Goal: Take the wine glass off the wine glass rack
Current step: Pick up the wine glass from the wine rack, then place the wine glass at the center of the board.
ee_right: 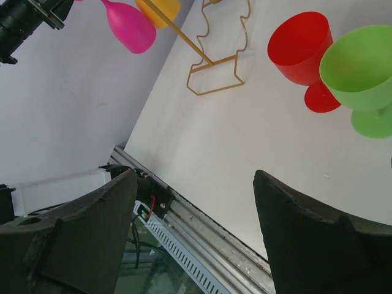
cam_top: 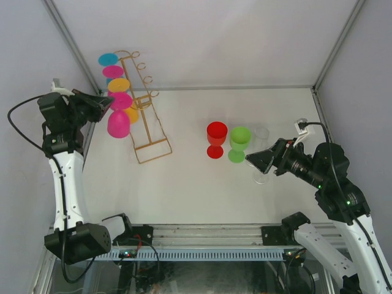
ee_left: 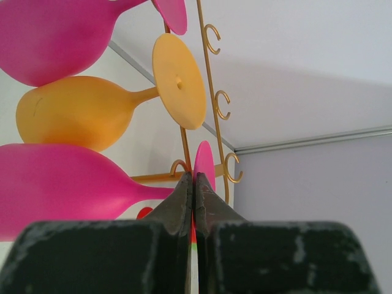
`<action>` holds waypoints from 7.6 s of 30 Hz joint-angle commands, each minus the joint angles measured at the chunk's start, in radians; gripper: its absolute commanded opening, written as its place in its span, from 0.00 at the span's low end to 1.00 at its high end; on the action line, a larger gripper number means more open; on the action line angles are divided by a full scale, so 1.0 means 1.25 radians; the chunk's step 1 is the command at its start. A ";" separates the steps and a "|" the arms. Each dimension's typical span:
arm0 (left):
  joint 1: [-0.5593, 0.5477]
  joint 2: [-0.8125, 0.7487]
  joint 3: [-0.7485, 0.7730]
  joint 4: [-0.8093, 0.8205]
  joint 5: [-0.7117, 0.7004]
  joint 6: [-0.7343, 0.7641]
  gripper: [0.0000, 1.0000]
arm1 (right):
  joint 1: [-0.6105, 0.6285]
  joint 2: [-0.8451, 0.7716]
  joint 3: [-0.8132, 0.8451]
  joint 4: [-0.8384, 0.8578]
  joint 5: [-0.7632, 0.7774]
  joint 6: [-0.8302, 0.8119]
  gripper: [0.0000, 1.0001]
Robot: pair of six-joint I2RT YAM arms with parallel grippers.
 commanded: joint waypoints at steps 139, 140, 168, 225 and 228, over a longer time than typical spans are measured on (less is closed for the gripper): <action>-0.925 -0.257 -0.366 0.347 -0.064 0.100 0.09 | 0.249 0.177 -0.096 0.452 -0.264 0.173 0.00; -0.925 -0.255 -0.367 0.345 -0.064 0.099 0.18 | 0.249 0.171 -0.096 0.450 -0.248 0.168 0.00; -0.940 -0.218 -0.383 0.402 0.029 0.026 0.31 | 0.254 0.107 -0.091 0.424 -0.126 0.109 0.00; -1.017 -0.595 -0.547 0.161 0.304 0.743 0.00 | 0.003 0.197 -0.049 0.421 -0.471 0.195 0.63; -1.018 -0.591 -0.547 0.159 0.294 0.745 0.00 | 0.018 0.221 -0.036 0.414 -0.480 0.199 0.63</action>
